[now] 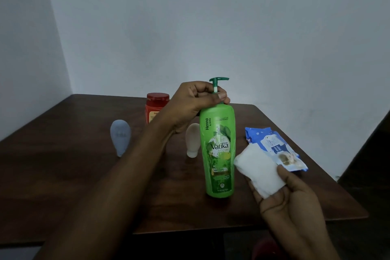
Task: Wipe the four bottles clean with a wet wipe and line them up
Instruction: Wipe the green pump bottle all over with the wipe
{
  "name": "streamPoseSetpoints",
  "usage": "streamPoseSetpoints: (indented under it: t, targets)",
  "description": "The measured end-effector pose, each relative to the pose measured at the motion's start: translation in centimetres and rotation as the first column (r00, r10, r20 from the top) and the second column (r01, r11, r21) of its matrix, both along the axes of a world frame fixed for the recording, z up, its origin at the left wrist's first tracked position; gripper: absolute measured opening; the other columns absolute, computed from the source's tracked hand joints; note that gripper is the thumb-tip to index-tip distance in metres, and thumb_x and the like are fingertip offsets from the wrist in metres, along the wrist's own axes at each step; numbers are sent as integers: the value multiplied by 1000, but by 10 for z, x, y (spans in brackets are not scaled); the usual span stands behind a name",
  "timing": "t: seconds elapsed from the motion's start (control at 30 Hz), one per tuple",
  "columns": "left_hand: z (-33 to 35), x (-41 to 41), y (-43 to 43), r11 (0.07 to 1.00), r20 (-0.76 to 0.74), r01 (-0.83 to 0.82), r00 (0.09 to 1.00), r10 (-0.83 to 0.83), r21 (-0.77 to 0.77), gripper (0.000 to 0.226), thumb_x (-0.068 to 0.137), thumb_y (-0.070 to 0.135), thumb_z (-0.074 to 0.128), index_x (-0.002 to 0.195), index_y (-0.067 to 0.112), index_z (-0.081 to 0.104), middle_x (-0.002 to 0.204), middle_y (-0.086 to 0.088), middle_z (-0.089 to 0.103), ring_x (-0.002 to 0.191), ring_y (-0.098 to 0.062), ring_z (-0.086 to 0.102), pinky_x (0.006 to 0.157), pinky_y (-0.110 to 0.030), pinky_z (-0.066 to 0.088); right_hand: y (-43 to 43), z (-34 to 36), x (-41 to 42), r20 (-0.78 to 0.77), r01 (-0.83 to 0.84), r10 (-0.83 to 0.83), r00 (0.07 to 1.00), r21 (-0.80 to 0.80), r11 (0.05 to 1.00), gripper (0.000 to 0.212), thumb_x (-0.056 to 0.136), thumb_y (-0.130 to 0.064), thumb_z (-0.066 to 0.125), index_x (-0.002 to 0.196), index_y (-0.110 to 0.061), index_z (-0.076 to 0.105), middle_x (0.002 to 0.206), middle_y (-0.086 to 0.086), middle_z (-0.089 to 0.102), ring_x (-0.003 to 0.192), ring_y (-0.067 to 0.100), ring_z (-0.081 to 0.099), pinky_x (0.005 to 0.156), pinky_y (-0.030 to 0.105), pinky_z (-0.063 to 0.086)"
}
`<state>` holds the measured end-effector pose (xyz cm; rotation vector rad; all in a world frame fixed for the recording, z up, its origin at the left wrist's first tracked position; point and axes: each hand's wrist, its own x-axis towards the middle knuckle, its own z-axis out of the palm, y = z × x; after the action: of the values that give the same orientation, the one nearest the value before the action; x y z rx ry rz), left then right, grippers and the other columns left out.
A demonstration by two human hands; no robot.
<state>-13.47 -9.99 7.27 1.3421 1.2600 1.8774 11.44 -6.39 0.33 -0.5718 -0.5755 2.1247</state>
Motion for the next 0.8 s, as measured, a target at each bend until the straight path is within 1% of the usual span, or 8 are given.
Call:
streamPoseSetpoints:
  t: [0.07, 0.13, 0.27, 0.33, 0.43, 0.53, 0.63, 0.8]
  targets:
    - [-2, -1, -2, 1000, -12, 21, 1000, -21, 3, 13, 95, 2, 71, 105, -5, 73, 110, -30, 75, 102, -35, 74, 97, -47, 59, -2, 16, -8, 30, 18, -19, 999, 28, 999, 20, 86, -16, 66, 104, -7, 66, 101, 13, 78, 87, 27, 76, 76, 47, 58]
    - [-4, -3, -5, 999, -19, 37, 999, -37, 14, 11, 96, 3, 70, 106, 0, 74, 110, -28, 76, 103, -34, 75, 99, -48, 58, -2, 30, -17, 26, 31, -33, 999, 71, 997, 23, 100, -16, 48, 107, -4, 66, 107, 14, 77, 93, 27, 76, 78, 44, 59]
    - [-5, -1, -8, 1000, -22, 1, 1000, 0, 12, 28, 94, 15, 72, 117, -2, 72, 112, -21, 78, 107, -30, 76, 102, -50, 57, -2, 53, -41, -30, 232, -236, 971, 344, 910, 31, 104, -16, 43, 121, -1, 64, 114, 14, 74, 108, 29, 71, 93, 41, 58]
    - [-5, 0, -9, 1000, -21, -4, 1000, 4, 0, 37, 90, 25, 72, 119, 2, 73, 113, -17, 79, 111, -34, 75, 102, -52, 57, -10, 58, -51, -36, 366, -435, 900, 605, 707, 30, 105, -14, 44, 123, -6, 66, 112, 5, 75, 110, 21, 70, 95, 32, 55]
    - [-6, -2, -8, 1000, -6, 3, 1000, -3, 1, 38, 90, 29, 72, 117, 1, 75, 113, -21, 78, 108, -34, 74, 100, -53, 55, -23, 51, -67, -53, 201, -622, 781, 965, 169, 33, 104, -11, 48, 134, -7, 61, 122, -11, 68, 114, -5, 61, 93, 13, 49]
    - [-6, 0, -5, 1000, -16, -13, 1000, 14, 16, 28, 97, 20, 71, 113, -2, 76, 112, -23, 77, 106, -34, 74, 98, -52, 58, -22, 24, -88, -91, -223, -692, 716, 910, -350, 46, 94, -7, 40, 136, 3, 56, 140, 16, 59, 137, 22, 48, 107, 42, 43]
    - [-6, 1, -4, 999, -15, -30, 999, 30, 24, 22, 99, 13, 70, 111, -6, 75, 109, -19, 79, 106, -31, 76, 92, -39, 61, -15, 8, -93, -98, -500, -791, 604, 726, -473, 55, 89, -20, 39, 136, 2, 57, 147, 19, 51, 141, 38, 41, 115, 49, 32]
    - [-3, -3, -9, 999, 16, -10, 1000, 9, 34, 27, 99, 12, 69, 112, -11, 73, 109, -23, 78, 103, -31, 76, 94, -43, 61, -10, 3, -91, -127, -536, -788, 603, 667, -518, 52, 99, -19, 30, 142, 3, 51, 152, 20, 45, 144, 41, 36, 114, 56, 35]
